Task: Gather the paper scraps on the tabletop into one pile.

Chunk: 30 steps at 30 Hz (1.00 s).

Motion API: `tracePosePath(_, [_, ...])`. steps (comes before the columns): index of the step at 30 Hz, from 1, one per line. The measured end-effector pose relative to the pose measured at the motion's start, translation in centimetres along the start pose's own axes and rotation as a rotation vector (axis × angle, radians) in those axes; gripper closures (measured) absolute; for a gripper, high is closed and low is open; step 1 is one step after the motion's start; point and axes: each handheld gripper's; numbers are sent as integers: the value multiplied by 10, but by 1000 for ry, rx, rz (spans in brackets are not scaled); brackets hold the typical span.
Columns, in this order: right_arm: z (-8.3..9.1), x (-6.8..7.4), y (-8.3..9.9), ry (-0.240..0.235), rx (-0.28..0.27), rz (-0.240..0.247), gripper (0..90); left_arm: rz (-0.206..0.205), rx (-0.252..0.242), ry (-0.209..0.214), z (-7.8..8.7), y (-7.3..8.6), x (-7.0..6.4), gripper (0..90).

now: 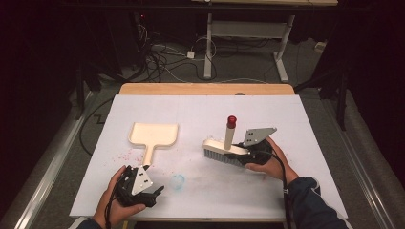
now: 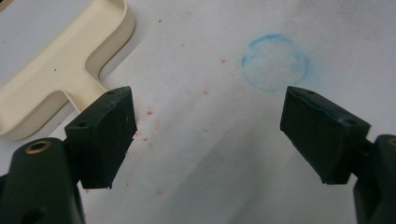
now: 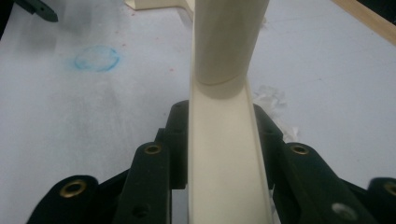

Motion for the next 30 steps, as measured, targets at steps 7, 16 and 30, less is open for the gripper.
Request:
tracePosePath(7, [14,4,-8,26,-80,4,674,0,2,-3,-1,0,0,178])
tracePosePath(16, [45,11,-9,241,-186,-73,674,-1,0,-8,0,0,0,178])
tracePosePath(30, [19,-8,19,601,-56,-311,674,-13,14,-6,-1,0,-1,178])
Point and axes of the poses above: each handheld gripper's, and its own axes: z roughly backward along the jaws, y roughly out of its underside, x roughly to its left, and after that the axes turned 14 degrees about -y, right-handed
